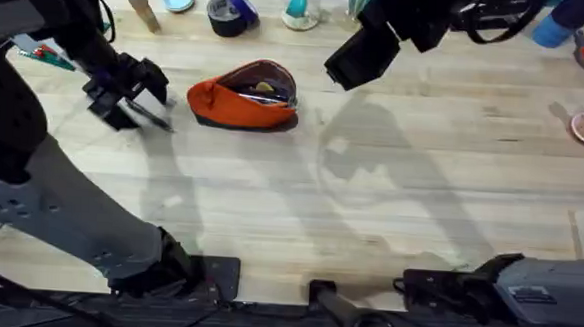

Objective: Unzip the bag, pick up the pens from the table one at a time and place them inside, then zip the bag closed.

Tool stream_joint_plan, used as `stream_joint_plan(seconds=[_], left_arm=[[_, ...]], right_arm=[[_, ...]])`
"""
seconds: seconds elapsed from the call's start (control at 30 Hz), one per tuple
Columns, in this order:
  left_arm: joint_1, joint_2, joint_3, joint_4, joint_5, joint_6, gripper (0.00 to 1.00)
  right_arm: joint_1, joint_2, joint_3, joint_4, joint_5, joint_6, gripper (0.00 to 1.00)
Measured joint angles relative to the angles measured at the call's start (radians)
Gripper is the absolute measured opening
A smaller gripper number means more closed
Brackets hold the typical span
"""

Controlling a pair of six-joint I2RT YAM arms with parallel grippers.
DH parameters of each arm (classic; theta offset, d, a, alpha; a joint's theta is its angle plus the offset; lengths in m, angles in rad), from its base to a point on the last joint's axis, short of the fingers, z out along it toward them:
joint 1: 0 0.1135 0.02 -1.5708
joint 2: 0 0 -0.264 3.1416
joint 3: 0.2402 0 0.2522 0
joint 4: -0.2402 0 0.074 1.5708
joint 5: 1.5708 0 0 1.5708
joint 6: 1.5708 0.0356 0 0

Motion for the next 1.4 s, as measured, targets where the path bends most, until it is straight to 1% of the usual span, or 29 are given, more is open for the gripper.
stream_joint_plan(seconds=[0.03,0.07,0.13,0.17,0.2,0.73,0.83,0.93,1.07,1.27,1.4], left_arm=[[-0.004,0.002,0.003,0.006,0.007,0.002,0.512],[-0.008,0.004,0.006,0.01,0.007,0.004,0.416],[-0.013,0.006,0.008,0.023,0.009,0.004,0.178],[-0.014,0.008,0.01,0.027,0.012,0.003,0.086],[-0.014,0.008,0.012,0.028,0.012,0.003,0.058],[-0.014,0.008,0.013,0.032,0.005,0.005,0.046],[-0.021,0.001,0.01,0.032,-0.006,0.013,0.046],[-0.032,-0.014,-0.004,0.017,-0.047,0.032,0.046],[-0.049,-0.066,-0.019,0.006,-0.085,0.073,0.046],[-0.089,-0.233,-0.02,-0.022,-0.108,0.136,0.046],[-0.09,-0.321,-0.02,-0.057,-0.12,0.176,0.046]], right_arm=[[0.0,0.0,0.0,0.0,0.0,0.0,0.996],[0.0,0.0,0.0,0.0,0.0,0.0,0.996],[0.0,0.0,0.0,0.0,0.0,0.0,0.996],[0.0,0.0,0.0,0.0,0.0,0.0,0.996],[0.0,0.0,0.0,0.0,0.0,0.0,0.996],[0.0,0.0,0.0,0.0,0.0,0.0,0.996],[0.0,0.0,0.0,0.0,0.0,0.0,0.996],[0.0,0.0,0.0,0.0,0.0,0.0,0.996],[0.0,0.0,0.0,0.0,0.0,0.0,0.996],[0.0,0.0,0.0,0.0,0.0,0.0,0.996],[0.0,0.0,0.0,0.0,0.0,0.0,0.995]])
